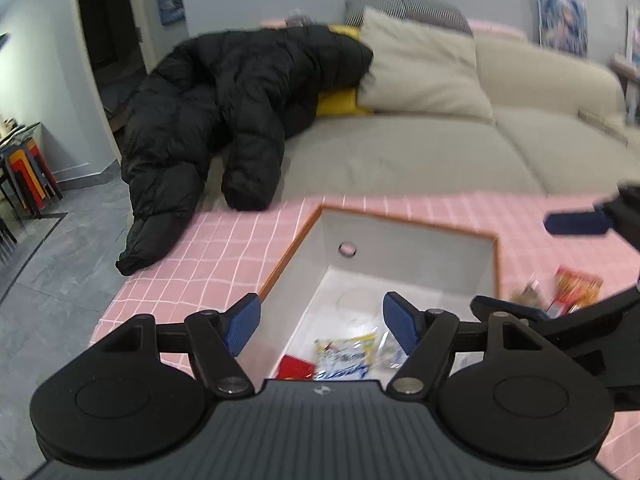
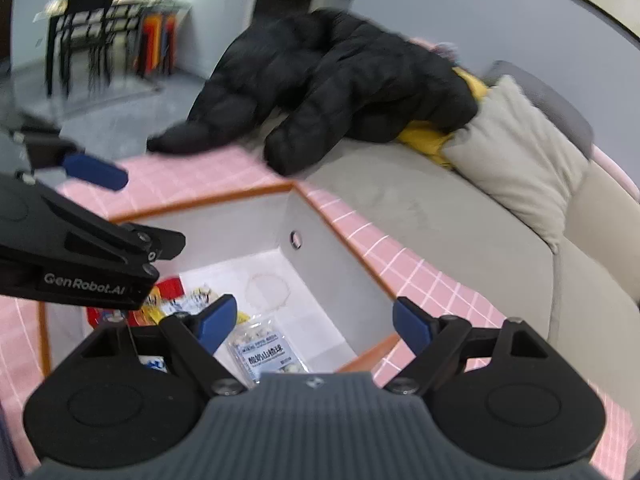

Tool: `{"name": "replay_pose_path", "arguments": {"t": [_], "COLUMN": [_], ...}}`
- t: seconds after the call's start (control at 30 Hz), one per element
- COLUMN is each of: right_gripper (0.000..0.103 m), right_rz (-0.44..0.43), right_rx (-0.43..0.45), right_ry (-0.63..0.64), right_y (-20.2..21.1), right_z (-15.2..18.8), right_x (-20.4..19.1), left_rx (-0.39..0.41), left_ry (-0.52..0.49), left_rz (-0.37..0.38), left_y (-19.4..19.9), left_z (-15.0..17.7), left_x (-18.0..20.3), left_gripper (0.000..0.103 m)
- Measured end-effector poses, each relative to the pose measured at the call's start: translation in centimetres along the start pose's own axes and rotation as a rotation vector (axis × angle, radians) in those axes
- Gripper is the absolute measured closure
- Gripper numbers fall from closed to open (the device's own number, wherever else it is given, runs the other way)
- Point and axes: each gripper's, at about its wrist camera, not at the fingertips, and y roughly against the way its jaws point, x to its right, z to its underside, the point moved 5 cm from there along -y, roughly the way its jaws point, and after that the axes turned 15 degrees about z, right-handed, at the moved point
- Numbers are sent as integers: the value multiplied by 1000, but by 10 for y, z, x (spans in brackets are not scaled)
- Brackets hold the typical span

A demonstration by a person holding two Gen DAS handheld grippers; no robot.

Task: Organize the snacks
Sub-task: 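Lift both open tools away from the box back toward the snacks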

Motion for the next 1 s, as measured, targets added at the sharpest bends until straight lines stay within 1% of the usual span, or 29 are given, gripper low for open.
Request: {"name": "replay_pose_path", "arguments": {"t": [0.07,0.17,0.27,0.33,0.47,0.7,0.8,0.93,0.97,1.0], "right_gripper": [21,21,21,21,21,21,21,21,23,27], "right_rz": [29,54,81,93,123,218,239,290,295,298], "right_rx": [12,33,46,42,18,-50,-83,-139,-156,-175], "right_ry": [-48,-117,-178,-227,-314,-410,-446,-478,-483,-490], "right_y": [16,44,69,83,108,134,139,137,134,132], "right_z": [4,16,34,50,84,151,178,212,218,226], "right_x": [13,32,50,63,85,115,127,139,141,143], "left_rx": [46,102,126,129,104,56,7,-62,-76,-87], "left_ry": [39,84,79,63,20,49,37,30,32,32], "left_rz": [6,37,59,84,135,251,276,301,307,316], "left_y": [12,27,37,41,42,35,24,7,3,0], "left_z": [-3,-2,5,14,33,64,78,97,101,104], "left_x": [6,20,37,53,85,127,142,157,160,163], "left_gripper": [21,21,20,21,21,21,21,21,21,21]}}
